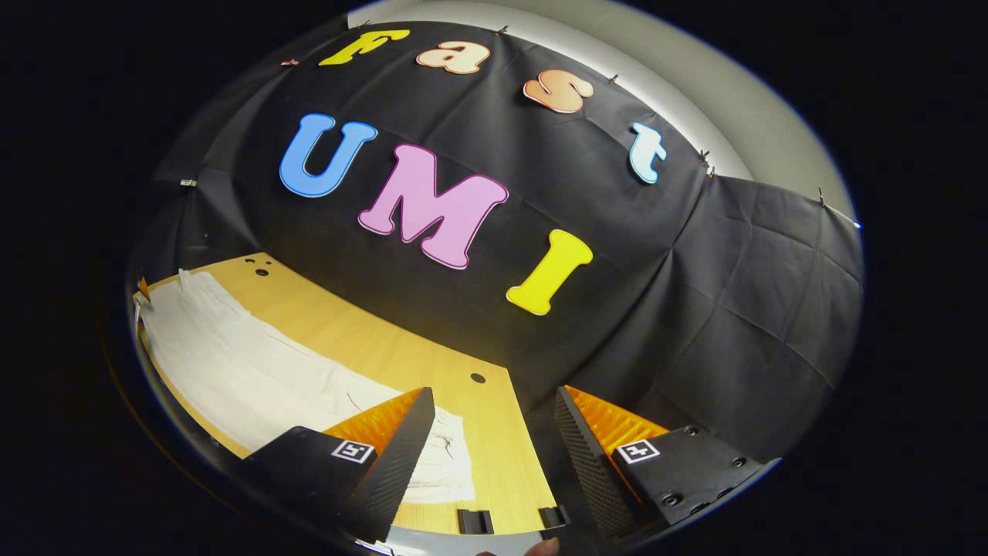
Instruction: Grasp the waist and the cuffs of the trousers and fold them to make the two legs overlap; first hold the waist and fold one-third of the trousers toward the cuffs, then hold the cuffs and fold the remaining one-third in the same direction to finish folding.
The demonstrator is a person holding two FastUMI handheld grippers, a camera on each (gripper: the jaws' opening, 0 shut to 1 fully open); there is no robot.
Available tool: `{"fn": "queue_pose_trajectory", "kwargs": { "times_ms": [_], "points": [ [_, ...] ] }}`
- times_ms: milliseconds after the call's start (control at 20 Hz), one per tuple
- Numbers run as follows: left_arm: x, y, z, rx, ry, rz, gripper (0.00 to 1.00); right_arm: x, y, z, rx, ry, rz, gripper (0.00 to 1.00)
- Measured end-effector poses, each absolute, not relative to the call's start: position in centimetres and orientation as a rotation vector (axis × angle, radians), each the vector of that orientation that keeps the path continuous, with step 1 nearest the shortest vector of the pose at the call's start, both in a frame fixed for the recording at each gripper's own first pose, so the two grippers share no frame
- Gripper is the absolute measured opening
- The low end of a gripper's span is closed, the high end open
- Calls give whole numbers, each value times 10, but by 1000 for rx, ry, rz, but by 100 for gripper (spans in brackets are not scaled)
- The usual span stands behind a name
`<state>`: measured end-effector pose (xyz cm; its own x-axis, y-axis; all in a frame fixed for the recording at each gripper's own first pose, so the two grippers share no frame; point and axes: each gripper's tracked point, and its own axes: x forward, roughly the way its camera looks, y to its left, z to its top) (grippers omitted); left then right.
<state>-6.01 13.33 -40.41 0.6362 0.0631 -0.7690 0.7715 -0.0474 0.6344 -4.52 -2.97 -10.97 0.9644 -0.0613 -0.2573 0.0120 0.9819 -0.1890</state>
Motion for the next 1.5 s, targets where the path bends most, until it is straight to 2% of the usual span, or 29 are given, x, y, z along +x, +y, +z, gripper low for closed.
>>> {"fn": "queue_pose_trajectory", "kwargs": {
  "times_ms": [150, 200, 250, 400, 550, 950, 1500],
  "points": [
    [-47, 138, -410, 1529, 753, -663, 75, -47, -34, -126, -228, 296, -31, 98],
    [-45, 138, -413, 1514, 773, -666, 66, -48, -36, -133, -246, 307, -25, 98],
    [-46, 139, -418, 1494, 808, -677, 61, -48, -37, -139, -266, 316, -16, 98],
    [-46, 141, -426, 1492, 838, -696, 10, -49, -38, -165, -362, 350, 37, 98],
    [-46, 139, -424, 1502, 816, -704, 7, -47, -33, -213, -534, 398, 138, 95],
    [-37, 141, -424, 1517, 822, -688, 6, -60, 3, -366, -952, 555, 544, 94],
    [-29, 143, -425, 1505, 880, -654, 6, -46, 23, -441, -1059, 608, 728, 93]
  ]
}}
